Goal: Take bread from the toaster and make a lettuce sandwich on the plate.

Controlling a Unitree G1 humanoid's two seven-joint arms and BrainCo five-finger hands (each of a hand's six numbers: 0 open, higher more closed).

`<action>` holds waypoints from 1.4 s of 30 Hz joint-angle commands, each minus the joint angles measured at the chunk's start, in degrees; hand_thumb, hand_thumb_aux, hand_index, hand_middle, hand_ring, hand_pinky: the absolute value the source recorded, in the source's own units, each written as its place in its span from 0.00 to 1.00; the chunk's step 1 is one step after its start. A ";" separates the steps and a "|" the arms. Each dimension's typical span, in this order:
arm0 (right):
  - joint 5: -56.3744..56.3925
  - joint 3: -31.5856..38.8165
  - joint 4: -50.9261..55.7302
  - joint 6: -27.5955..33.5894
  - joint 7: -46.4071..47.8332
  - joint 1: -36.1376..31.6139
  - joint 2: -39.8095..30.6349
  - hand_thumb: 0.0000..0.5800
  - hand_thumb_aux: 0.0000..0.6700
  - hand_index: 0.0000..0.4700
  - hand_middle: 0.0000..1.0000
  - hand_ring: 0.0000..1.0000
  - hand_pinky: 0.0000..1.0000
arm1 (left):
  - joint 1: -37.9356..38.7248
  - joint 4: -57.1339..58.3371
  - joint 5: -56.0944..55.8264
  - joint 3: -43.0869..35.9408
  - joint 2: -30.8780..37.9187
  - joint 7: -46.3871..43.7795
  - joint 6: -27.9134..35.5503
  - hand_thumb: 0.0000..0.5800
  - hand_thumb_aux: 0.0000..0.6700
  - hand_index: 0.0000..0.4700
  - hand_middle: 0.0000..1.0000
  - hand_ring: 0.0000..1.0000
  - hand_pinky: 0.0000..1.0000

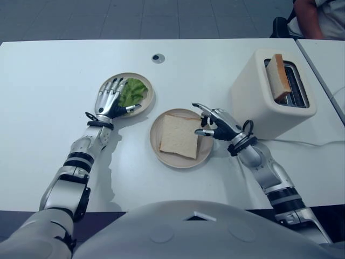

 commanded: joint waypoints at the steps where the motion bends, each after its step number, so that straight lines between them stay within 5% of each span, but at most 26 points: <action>1: -3.19 -1.21 -3.36 0.22 -2.31 -0.42 -1.03 0.00 0.00 0.00 0.00 0.00 0.00 | -1.06 3.41 -1.32 -3.48 1.03 -1.39 -0.54 1.00 1.00 1.00 0.00 0.00 0.00; 12: -0.18 -2.37 -8.31 -1.72 -4.60 -0.65 0.45 0.00 0.00 0.00 0.00 0.00 0.00 | 6.08 -12.16 -8.22 -3.73 3.52 -2.05 -1.22 1.00 1.00 1.00 0.00 0.00 0.00; 20: 4.50 -8.87 -12.26 -1.82 -6.97 -1.72 1.50 0.00 0.00 0.00 0.00 0.00 0.00 | 15.10 -33.18 -24.65 -4.48 -3.77 -10.92 -11.56 1.00 1.00 1.00 0.00 0.00 0.00; 26: 7.07 -13.84 -15.48 -2.18 -6.82 -1.47 0.99 0.00 0.00 0.00 0.00 0.00 0.00 | 15.09 -26.83 -22.53 -10.95 -10.43 -14.65 -13.14 1.00 1.00 1.00 0.00 0.00 0.00; 31: 11.09 -26.27 -20.66 -1.97 -9.63 -1.42 0.12 0.00 0.00 0.00 0.00 0.00 0.00 | 16.73 -24.04 -17.52 -14.65 -9.45 -15.34 -13.53 1.00 1.00 1.00 0.00 0.00 0.00; 36: 8.46 -33.43 -19.66 0.44 -10.02 -0.27 -1.61 0.00 0.00 0.00 0.00 0.00 0.00 | 18.85 -28.05 -15.24 -13.52 -6.10 -15.76 -12.98 1.00 1.00 1.00 0.00 0.00 0.00; 42: -1.86 -34.56 -11.02 10.88 -10.37 1.54 -3.69 0.00 0.00 0.00 0.00 0.00 0.00 | 21.79 -35.16 -14.24 -11.88 -3.56 -17.28 -11.12 1.00 1.00 1.00 0.00 0.00 0.00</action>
